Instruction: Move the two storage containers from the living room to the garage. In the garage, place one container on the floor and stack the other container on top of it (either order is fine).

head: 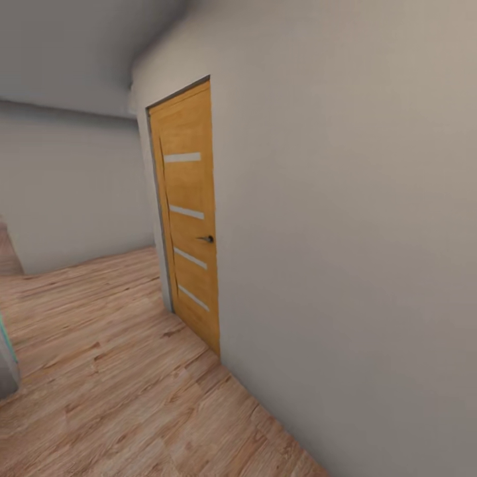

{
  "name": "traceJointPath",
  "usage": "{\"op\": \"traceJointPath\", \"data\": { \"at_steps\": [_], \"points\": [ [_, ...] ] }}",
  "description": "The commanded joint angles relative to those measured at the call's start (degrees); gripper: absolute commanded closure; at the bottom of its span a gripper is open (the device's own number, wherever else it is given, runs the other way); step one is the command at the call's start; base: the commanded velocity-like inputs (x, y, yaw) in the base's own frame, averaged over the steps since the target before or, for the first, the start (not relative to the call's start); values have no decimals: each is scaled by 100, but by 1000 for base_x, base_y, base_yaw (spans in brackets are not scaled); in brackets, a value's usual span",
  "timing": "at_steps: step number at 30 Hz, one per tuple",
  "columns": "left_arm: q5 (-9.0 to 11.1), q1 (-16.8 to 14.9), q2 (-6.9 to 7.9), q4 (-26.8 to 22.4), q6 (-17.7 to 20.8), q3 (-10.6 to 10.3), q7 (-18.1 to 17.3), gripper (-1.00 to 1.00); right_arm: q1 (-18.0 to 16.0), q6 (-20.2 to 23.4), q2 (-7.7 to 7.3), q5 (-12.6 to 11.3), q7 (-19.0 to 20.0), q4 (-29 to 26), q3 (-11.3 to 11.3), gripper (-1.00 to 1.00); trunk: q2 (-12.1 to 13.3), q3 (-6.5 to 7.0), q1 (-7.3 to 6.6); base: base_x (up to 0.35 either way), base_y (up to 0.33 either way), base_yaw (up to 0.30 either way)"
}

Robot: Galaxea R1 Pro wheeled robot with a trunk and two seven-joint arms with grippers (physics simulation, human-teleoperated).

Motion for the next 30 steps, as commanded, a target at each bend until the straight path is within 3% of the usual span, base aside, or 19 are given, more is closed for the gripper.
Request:
{"op": "traceJointPath", "data": {
  "at_steps": [1,17,30],
  "points": [
    [18,-2,-2,0,1,29,13,-100,-5,-33,1,-31,-8,18,43,-100,-4,-2,2,0,0,267],
    [17,-2,-11,0,1,29,13,-100,-5,-28,0,-31,-7,18,43,-100,-4,-2,2,0,0,267],
    [26,-2,-2,0,1,30,13,-100,-5,-31,-3,-31,-9,18,43,-100,-4,-2,2,240,0,267]
  ]
}}
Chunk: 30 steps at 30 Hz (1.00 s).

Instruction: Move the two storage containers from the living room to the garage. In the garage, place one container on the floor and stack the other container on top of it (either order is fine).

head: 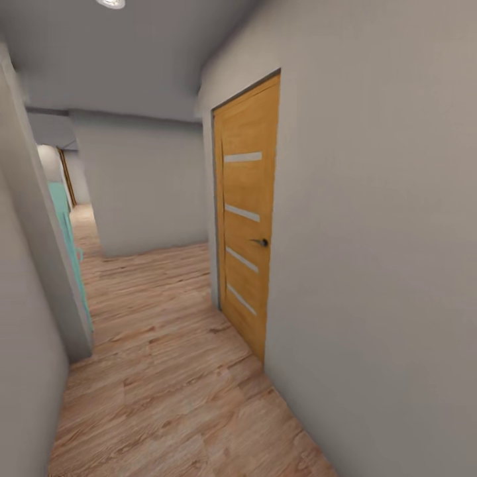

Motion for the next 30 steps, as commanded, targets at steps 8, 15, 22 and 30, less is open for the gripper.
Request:
{"op": "traceJointPath", "data": {
  "at_steps": [8,15,22,30],
  "points": [
    [18,-2,-2,0,1,29,14,-100,-5,-34,5,-31,-9,18,42,-100,-3,-2,4,252,0,267],
    [18,-2,-2,0,1,33,14,-100,-5,-28,11,-31,-2,18,43,-100,-3,-2,4,305,0,267],
    [18,-2,-2,0,1,32,14,-100,-5,-26,4,-33,-6,18,43,-100,-3,-2,4,321,0,267],
    [18,-2,-2,-1,1,38,14,-100,-5,-24,19,-31,-10,18,43,-100,-3,-2,4,322,0,267]
  ]
}}
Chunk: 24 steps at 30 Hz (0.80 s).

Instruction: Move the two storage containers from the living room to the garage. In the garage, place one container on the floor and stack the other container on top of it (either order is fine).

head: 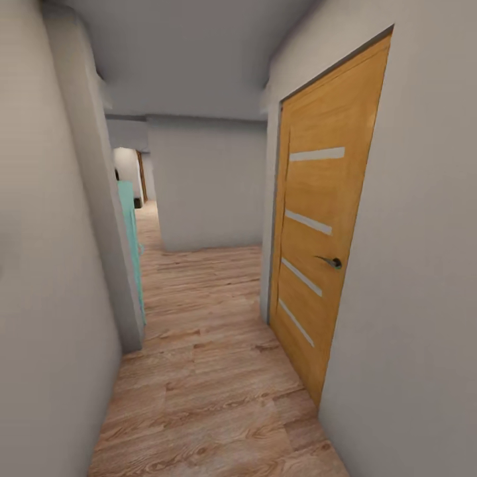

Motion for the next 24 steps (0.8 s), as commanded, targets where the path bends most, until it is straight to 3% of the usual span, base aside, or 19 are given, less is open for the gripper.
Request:
{"op": "traceJointPath", "data": {
  "at_steps": [1,16,24],
  "points": [
    [17,-2,-2,0,1,30,14,-100,-5,-33,4,-31,-9,18,43,-100,-3,-2,5,322,0,267],
    [17,-2,-2,-4,1,25,14,-100,-5,-32,-7,-34,-14,18,39,-100,-3,-2,5,322,0,262],
    [17,-2,-2,-6,1,29,14,-100,-5,-28,-6,-40,-33,18,40,-100,-3,-2,5,322,0,43]
  ]
}}
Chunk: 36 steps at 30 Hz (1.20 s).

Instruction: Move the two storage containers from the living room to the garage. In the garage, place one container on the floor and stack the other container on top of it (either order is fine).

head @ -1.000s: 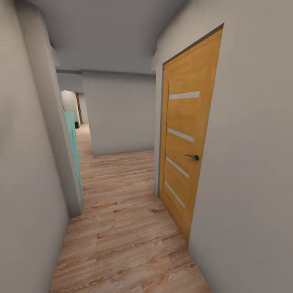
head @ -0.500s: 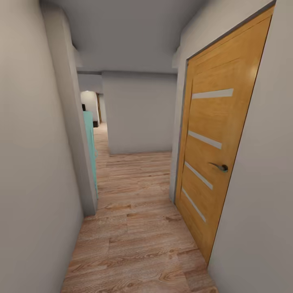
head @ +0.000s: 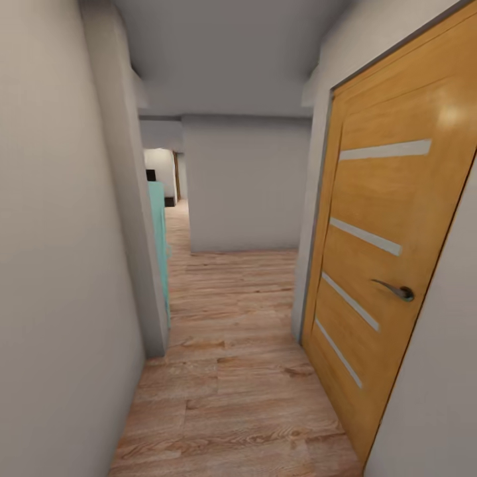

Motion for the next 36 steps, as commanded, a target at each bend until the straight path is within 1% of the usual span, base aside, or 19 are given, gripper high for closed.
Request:
{"op": "traceJointPath", "data": {
  "at_steps": [1,18,26,36],
  "points": [
    [18,-1,-2,2,1,31,13,-100,-5,-36,-4,-32,-17,18,40,-100,-3,-2,5,322,0,2],
    [18,-1,12,2,1,32,14,-100,-5,-40,4,-32,-30,18,43,-100,-3,-2,5,322,0,1],
    [18,-1,9,4,1,24,13,-100,-5,-47,-8,-32,-30,18,38,-100,-3,-2,5,322,0,180],
    [18,-1,7,3,1,23,15,-100,-5,-46,-11,-32,-30,18,38,-100,-3,-2,5,322,0,24]
  ]
}}
